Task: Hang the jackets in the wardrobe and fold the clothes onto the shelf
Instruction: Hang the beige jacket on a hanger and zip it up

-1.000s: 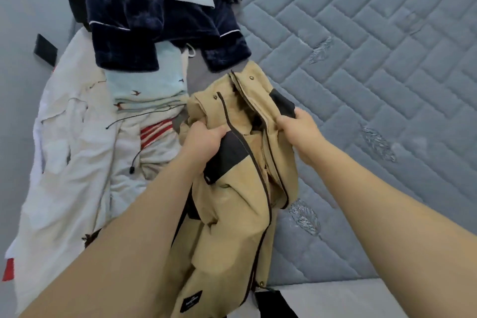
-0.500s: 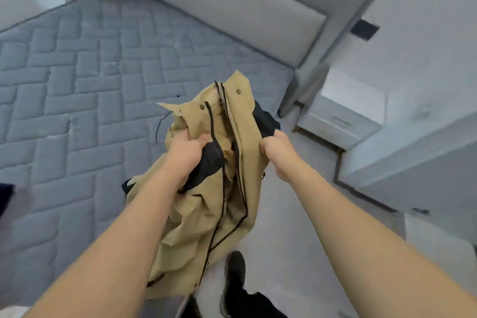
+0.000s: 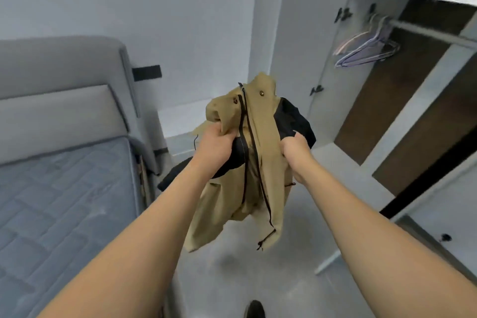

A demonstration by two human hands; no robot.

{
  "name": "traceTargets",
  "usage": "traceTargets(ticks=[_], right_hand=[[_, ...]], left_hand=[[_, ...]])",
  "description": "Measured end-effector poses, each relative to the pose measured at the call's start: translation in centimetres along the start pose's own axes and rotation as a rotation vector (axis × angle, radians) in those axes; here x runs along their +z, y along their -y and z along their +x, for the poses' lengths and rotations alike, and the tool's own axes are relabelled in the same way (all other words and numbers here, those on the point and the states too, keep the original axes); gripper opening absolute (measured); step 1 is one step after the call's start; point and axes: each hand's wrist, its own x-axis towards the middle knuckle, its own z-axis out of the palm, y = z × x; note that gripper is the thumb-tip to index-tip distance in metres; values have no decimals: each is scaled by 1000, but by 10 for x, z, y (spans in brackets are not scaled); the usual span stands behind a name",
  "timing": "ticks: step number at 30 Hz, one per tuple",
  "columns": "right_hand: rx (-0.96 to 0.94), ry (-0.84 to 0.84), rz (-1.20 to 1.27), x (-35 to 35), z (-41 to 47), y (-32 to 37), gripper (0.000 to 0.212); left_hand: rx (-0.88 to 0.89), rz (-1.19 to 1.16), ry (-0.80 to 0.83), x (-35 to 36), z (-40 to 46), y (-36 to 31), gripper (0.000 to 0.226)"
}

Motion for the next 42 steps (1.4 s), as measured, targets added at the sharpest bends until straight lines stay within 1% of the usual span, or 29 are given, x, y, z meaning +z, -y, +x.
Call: traceTargets(ticks=[2,5,7,8,11,12,13,16,17,21,23,28,31,32,33,34,35,36,37,39,41,42], right_hand=[[5,-71,45,-35,35,13,46],[-49,-88,92,-79,87,30,36],[-51,-80,94,-99,117,36,44],[-41,-60,91,-107,131,39,58],[-58,84,106,-124,162,47,94],[-94,124,100,-128,169,48,99],[-141,155,83,-132,176,47,100],[-234,213,16,-139,198,40,94],[-245,205,-23,-142,206,39,96],[-275,140,-247,-145,237,34,115],[-302,100,-315,-140,251,27,123],[-183,-5,-366,-120,280,14,141],[-130,-93,-368,-110,297,8,149],[-86,-128,-298,-107,303,7,144],[-35,-173,-170,-105,311,4,129],[13,-249,-16,-105,321,1,99],[73,-352,106,-107,332,-1,61],[144,-465,205,-113,343,0,30],[196,-565,298,-122,354,1,18],[225,-712,500,-145,373,7,22],[176,-813,702,-172,393,22,26],[142,-832,785,-185,405,30,28]], left_hand=[[101,100,78,34,35,-33,19],[229,153,179,75,87,-75,28],[301,215,246,94,122,-97,27],[333,229,271,104,140,-107,26],[436,223,296,134,185,-134,25],[466,214,308,146,198,-142,24],[497,200,326,158,210,-148,23],[571,157,386,191,248,-164,20],[578,145,408,201,263,-168,20],[597,73,507,235,316,-178,23],[608,22,560,256,342,-183,24],[660,-8,747,314,385,-191,18],[648,-66,793,344,400,-190,19],[635,-75,808,353,404,-188,19],[631,-79,823,360,409,-187,18],[636,-78,843,367,414,-186,18],[642,-74,868,372,421,-186,18],[644,-65,893,378,431,-186,18],[642,-51,912,382,442,-185,18],[623,-24,920,389,466,-184,22],[568,-29,906,395,490,-179,25],[529,-30,902,400,501,-175,25]])
